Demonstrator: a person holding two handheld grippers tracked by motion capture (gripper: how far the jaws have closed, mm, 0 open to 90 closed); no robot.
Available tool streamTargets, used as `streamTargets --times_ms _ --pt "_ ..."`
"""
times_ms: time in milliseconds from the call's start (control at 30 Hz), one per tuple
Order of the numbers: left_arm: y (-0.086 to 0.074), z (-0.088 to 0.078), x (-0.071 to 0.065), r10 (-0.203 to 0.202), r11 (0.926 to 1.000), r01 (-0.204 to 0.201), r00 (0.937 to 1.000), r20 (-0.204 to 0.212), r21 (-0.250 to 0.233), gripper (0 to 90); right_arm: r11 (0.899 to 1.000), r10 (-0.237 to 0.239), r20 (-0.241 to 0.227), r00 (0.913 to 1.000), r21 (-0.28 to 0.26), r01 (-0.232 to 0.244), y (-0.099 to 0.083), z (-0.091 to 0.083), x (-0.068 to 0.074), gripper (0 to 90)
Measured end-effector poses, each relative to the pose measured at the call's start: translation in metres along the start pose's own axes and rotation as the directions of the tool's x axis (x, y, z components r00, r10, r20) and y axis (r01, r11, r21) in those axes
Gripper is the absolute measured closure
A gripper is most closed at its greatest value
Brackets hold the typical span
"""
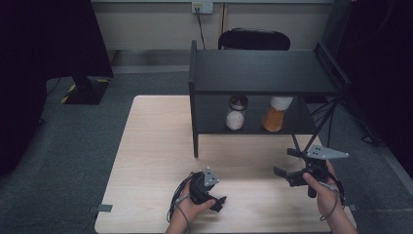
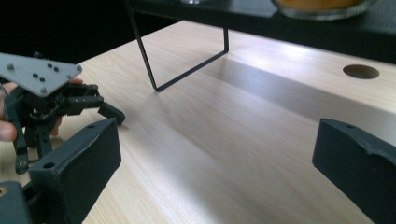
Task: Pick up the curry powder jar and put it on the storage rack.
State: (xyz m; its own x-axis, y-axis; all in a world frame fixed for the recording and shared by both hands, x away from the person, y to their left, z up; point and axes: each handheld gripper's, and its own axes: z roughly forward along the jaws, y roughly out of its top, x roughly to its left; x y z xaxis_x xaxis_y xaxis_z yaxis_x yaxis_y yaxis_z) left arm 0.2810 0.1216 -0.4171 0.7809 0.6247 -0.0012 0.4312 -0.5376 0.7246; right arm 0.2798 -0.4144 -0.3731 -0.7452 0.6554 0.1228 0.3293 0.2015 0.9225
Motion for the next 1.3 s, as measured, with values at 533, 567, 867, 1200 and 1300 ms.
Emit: streamTargets --times_ms 533,567,867,1200,1300 --pt "0.000 0.000 0.000 0.000 1.0000 0.000 1.0000 0.000 0.000 0.1 0.999 -0.010 -0.001 1.0000 0.050 0.010 -0.020 0.003 0.002 0.2" --pt "0.000 0.000 0.000 0.000 1.0000 0.000 1.0000 0.000 0.000 0.1 0.998 -0.015 0.001 0.9999 0.056 0.014 -0.021 0.003 0.003 0.2" --pt "0.000 0.000 0.000 0.000 1.0000 0.000 1.0000 0.000 0.000 0.2 0.995 -0.022 -0.009 0.9997 0.100 0.022 -0.035 0.006 0.002 0.2" --pt "0.000 0.000 0.000 0.000 1.0000 0.000 1.0000 0.000 0.000 0.1 0.990 -0.024 -0.007 0.9997 0.139 0.025 -0.047 0.008 0.003 0.4" --pt "0.000 0.000 0.000 0.000 1.0000 0.000 1.0000 0.000 0.000 0.1 0.988 -0.020 -0.004 0.9998 0.155 0.021 -0.049 0.009 0.003 0.5"
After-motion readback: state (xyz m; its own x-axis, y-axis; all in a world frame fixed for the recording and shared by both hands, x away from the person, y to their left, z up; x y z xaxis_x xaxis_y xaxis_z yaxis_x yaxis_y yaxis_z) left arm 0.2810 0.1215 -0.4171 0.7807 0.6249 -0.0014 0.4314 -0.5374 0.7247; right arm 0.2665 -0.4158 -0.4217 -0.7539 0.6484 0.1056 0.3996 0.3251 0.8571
